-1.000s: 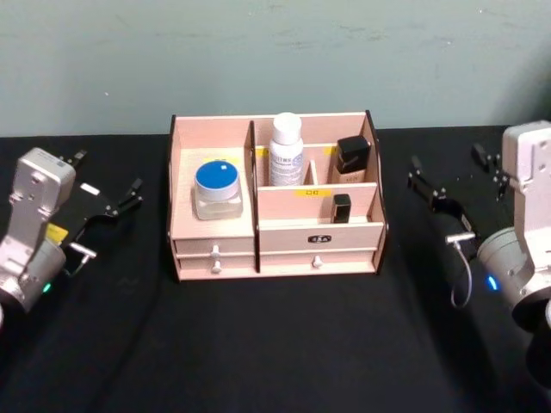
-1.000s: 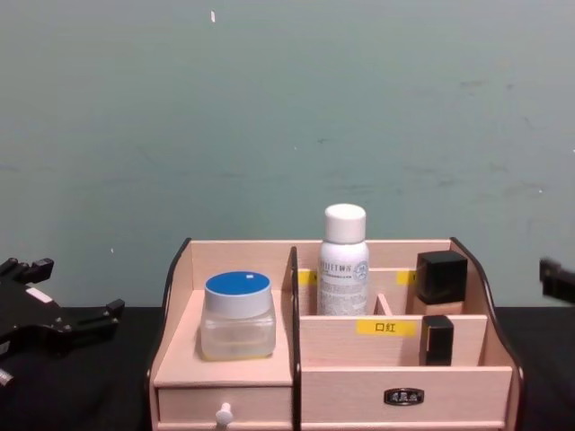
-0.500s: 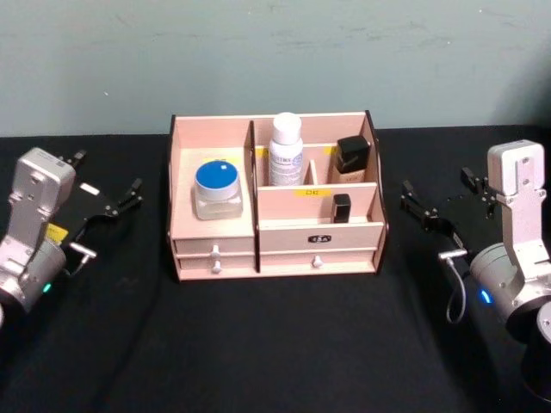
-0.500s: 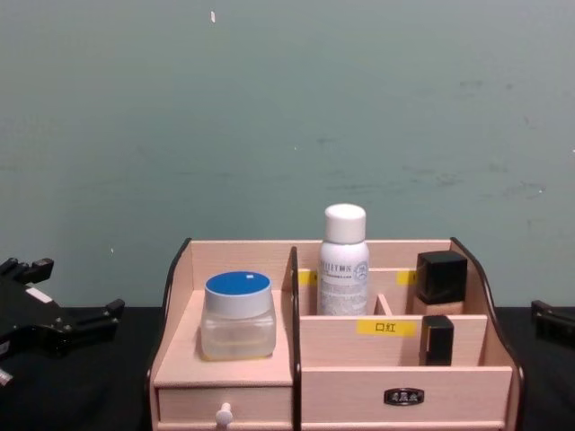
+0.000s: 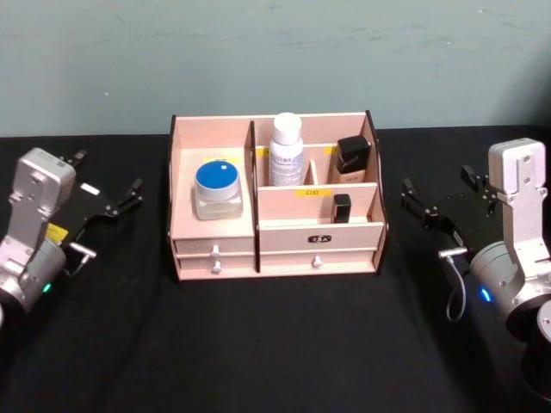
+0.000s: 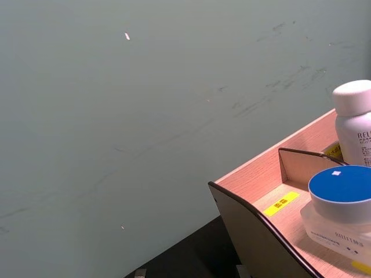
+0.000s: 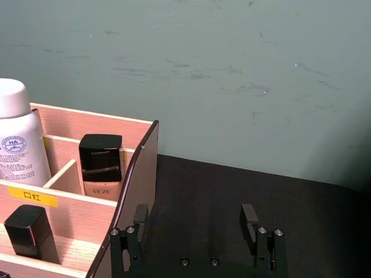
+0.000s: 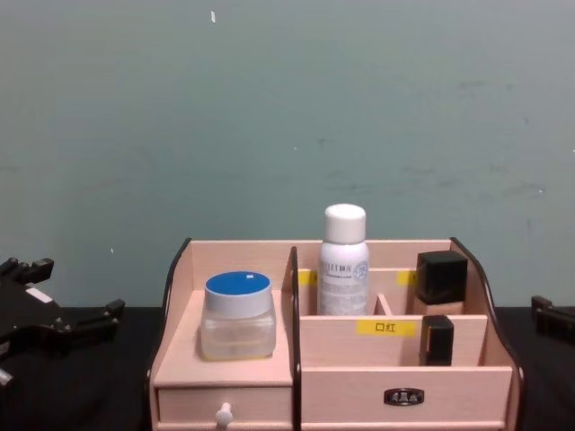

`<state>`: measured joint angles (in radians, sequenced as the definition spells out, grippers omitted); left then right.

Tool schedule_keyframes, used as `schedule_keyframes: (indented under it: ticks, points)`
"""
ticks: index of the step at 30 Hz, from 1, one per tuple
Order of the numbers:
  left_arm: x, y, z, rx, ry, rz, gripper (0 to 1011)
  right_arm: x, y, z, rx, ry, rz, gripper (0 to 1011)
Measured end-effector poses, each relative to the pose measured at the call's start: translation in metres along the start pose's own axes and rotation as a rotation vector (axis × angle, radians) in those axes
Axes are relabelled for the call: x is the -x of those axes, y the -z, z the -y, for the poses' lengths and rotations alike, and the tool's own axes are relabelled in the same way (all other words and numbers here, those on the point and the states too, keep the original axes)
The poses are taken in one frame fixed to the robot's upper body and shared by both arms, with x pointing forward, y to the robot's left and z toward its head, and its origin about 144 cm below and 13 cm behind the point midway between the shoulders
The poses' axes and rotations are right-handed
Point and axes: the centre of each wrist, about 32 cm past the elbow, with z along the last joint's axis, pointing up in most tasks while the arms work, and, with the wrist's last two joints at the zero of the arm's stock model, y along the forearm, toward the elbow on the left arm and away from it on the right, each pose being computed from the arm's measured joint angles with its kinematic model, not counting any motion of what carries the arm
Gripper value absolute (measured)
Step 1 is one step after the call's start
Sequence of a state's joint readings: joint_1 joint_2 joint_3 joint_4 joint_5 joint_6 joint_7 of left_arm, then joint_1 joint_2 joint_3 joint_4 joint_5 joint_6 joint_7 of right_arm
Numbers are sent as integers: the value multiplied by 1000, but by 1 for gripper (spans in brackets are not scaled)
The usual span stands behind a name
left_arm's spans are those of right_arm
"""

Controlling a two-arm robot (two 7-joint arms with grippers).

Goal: Pick up the facial cleanser and watermelon frost from the table and place them into the tiered storage box.

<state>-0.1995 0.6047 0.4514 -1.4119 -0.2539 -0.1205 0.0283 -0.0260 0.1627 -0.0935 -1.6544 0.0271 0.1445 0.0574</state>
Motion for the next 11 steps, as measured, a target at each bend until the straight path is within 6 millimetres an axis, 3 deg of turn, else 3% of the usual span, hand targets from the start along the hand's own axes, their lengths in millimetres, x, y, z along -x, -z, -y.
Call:
schedule_keyframes:
  ticks: [11]
  points:
    - [0, 0, 0, 0, 0, 0, 1001, 0, 0, 0, -2, 1, 0, 1003]
